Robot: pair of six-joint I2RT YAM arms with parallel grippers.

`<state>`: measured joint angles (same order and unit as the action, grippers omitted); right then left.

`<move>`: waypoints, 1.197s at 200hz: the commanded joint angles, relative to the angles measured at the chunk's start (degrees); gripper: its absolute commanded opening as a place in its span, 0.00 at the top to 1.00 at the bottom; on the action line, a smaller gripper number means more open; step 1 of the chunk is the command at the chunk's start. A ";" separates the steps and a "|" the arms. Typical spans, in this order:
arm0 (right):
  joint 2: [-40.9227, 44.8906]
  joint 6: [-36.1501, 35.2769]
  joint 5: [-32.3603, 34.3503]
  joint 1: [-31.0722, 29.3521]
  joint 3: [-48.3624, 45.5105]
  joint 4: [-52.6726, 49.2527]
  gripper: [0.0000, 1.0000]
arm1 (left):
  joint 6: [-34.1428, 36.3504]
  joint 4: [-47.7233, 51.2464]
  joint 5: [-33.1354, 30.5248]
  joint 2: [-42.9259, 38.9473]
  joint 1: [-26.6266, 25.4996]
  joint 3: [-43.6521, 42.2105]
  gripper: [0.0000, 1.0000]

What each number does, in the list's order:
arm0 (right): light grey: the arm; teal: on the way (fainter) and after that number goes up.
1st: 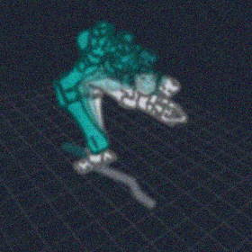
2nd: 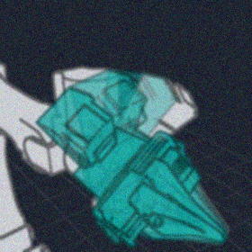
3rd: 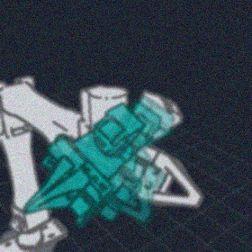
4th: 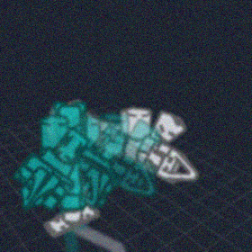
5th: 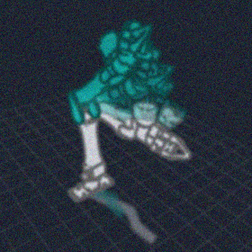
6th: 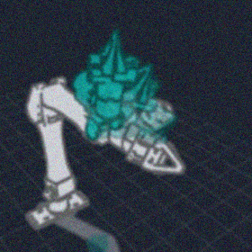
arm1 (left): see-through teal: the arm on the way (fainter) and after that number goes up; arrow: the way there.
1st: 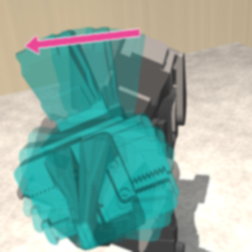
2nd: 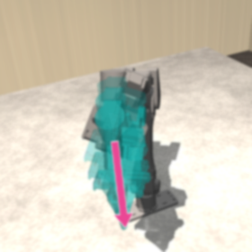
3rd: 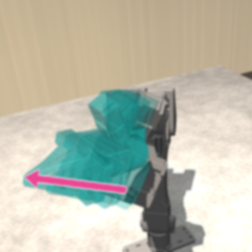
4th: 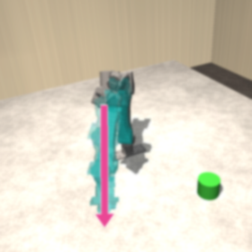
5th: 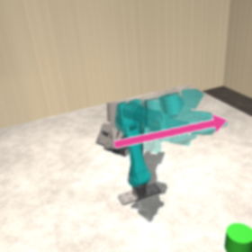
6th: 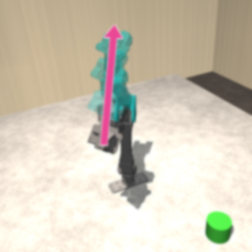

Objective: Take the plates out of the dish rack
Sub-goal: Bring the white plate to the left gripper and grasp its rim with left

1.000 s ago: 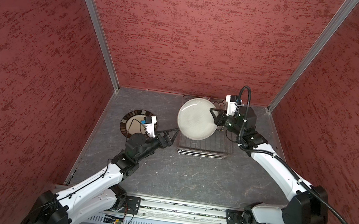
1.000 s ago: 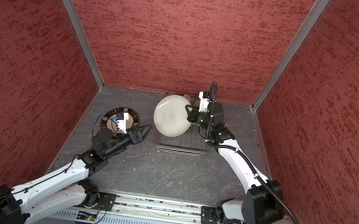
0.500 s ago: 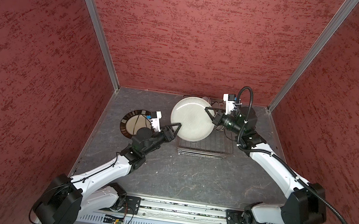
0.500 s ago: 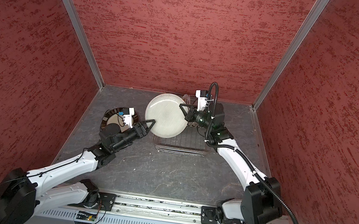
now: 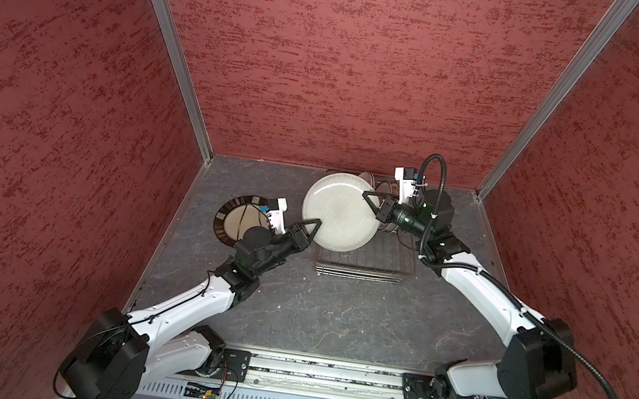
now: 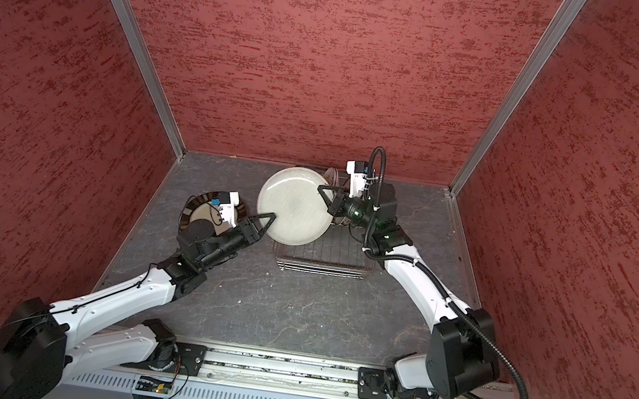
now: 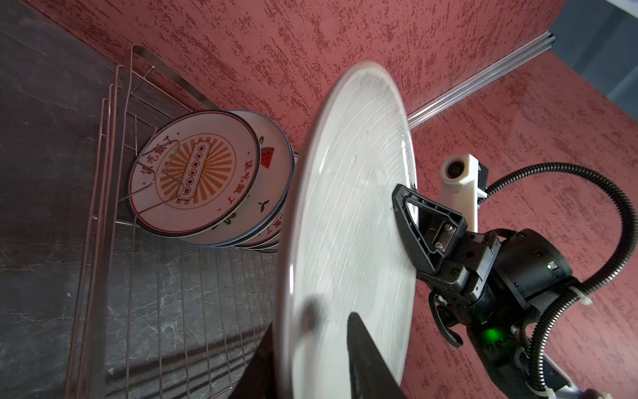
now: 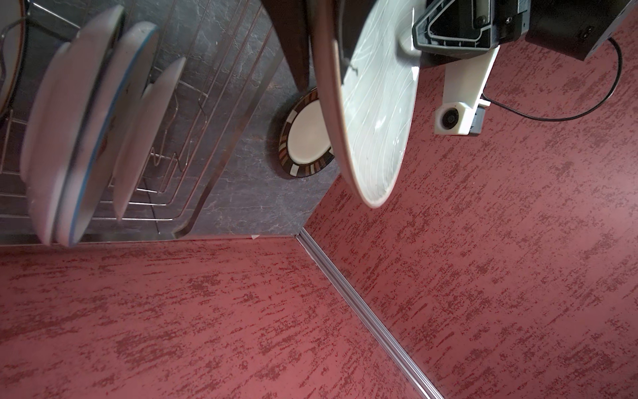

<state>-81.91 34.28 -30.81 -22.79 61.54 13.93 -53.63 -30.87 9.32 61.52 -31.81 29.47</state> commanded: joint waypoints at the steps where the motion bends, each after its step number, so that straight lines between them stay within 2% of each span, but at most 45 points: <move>1: 0.44 2.03 -1.36 -0.11 1.92 7.35 1.00 | 0.54 -2.36 0.38 -0.62 0.26 0.29 0.71; 14: 0.11 1.75 -1.18 -0.24 1.96 7.34 1.00 | 0.55 -1.85 -0.26 -0.95 0.47 0.14 0.76; 27: -0.50 1.67 -1.31 -0.41 2.26 7.16 1.00 | -0.23 -1.69 0.40 -0.59 1.10 0.31 0.78; 36: -0.83 1.62 -1.51 -0.46 2.36 7.09 1.00 | -0.61 -2.44 1.29 -0.13 1.56 0.28 0.85; 66: -2.41 0.55 -3.27 -0.62 2.71 7.31 1.00 | -0.03 -1.47 0.40 -0.17 1.20 0.67 0.96; 76: -2.92 0.03 -3.88 -0.61 2.83 7.49 0.93 | -0.18 -1.40 0.56 -0.12 1.31 0.78 1.00; 112: -4.00 0.27 -6.40 -0.60 2.80 9.43 0.66 | -3.50 -2.77 4.85 1.30 3.91 1.38 1.00; 135: -4.25 0.35 -7.16 -0.60 2.71 9.79 0.53 | -4.03 -2.76 4.14 0.77 4.30 1.30 1.00; 151: -4.14 0.01 -6.94 -0.62 2.86 9.16 0.39 | -4.65 -2.61 3.83 0.56 4.39 1.38 1.00; 169: -3.67 -0.51 -4.46 -0.67 3.40 6.29 0.17 | -5.91 -3.73 5.54 0.80 5.08 1.35 1.00; 187: -2.41 -1.12 -1.88 -0.68 3.18 4.17 0.02 | -5.33 -3.30 5.32 0.30 5.25 1.68 1.00; 239: 2.20 -2.09 0.33 -0.60 1.78 2.97 0.01 | -7.71 -3.47 10.74 -0.94 8.56 2.58 1.00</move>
<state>-82.89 33.43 -32.88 -23.16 62.96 16.64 -59.66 -26.17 16.58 63.33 -24.43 29.34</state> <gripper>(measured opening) 0.990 0.121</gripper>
